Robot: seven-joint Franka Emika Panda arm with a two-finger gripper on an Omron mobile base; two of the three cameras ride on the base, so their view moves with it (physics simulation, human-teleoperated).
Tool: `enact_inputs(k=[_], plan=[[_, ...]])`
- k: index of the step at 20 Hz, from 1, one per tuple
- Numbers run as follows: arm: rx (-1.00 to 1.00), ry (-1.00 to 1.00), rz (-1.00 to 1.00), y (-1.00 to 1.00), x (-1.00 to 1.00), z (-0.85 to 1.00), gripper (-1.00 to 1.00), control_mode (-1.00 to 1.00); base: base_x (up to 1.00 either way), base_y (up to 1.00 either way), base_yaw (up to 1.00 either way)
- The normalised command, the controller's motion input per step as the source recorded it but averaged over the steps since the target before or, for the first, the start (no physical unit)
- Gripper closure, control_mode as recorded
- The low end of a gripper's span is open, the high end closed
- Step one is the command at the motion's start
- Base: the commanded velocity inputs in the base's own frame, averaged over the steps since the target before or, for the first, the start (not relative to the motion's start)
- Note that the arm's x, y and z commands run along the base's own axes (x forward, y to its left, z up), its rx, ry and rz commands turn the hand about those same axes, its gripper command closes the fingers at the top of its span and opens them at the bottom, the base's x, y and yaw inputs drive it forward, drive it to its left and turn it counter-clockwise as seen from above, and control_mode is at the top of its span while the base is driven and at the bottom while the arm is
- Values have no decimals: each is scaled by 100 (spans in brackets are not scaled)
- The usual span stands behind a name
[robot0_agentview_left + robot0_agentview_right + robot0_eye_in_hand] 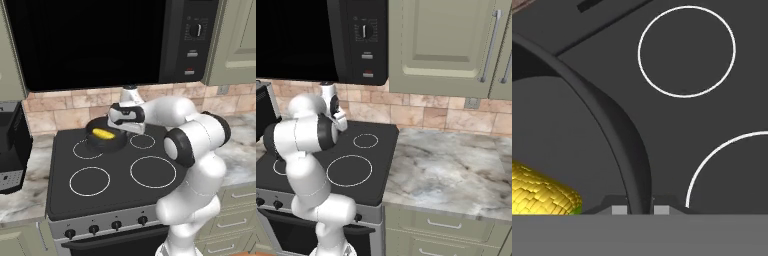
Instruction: Turn on the sink faucet. Then move the corn from the counter to the sink. Turn off the sink. Move the vegetable from the sink to the pot next to the stove. Finally move the pot to the rear left burner.
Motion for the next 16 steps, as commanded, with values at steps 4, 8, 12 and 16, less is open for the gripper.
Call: enact_inputs(k=[4, 8, 12, 16], plan=[[0, 4, 4, 39, 7, -27, 100, -100, 0, 0, 0], [0, 1, 1, 44, 22, -24, 100, -100, 0, 0, 0], [0, 1, 1, 43, 23, -28, 100, -100, 0, 0, 0], [0, 2, 2, 33, 20, -21, 100, -100, 0, 0, 0]])
